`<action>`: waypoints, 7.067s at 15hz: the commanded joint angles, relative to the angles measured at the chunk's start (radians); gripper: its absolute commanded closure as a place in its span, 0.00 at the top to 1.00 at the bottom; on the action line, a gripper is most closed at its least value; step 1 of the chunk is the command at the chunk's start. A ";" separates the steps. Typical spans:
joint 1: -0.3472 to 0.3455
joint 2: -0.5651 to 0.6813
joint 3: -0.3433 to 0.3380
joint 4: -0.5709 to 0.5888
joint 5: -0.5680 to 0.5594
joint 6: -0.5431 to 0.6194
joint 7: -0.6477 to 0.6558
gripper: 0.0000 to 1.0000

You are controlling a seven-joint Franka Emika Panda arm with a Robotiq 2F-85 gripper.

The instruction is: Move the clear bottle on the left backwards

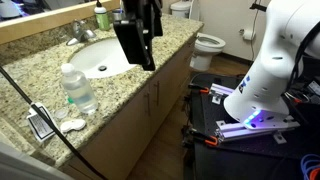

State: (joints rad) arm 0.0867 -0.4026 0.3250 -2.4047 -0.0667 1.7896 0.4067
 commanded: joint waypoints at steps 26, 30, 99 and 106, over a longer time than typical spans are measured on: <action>-0.024 0.351 -0.139 0.142 0.021 0.567 0.425 1.00; -0.005 0.357 -0.156 0.135 0.018 0.608 0.468 1.00; -0.046 1.023 -0.448 1.192 -0.110 0.294 1.438 0.36; -0.086 1.131 -0.456 1.351 0.045 0.189 1.524 0.61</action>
State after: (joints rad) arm -0.0021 0.7283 -0.1271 -1.0569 -0.0242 1.9821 1.9334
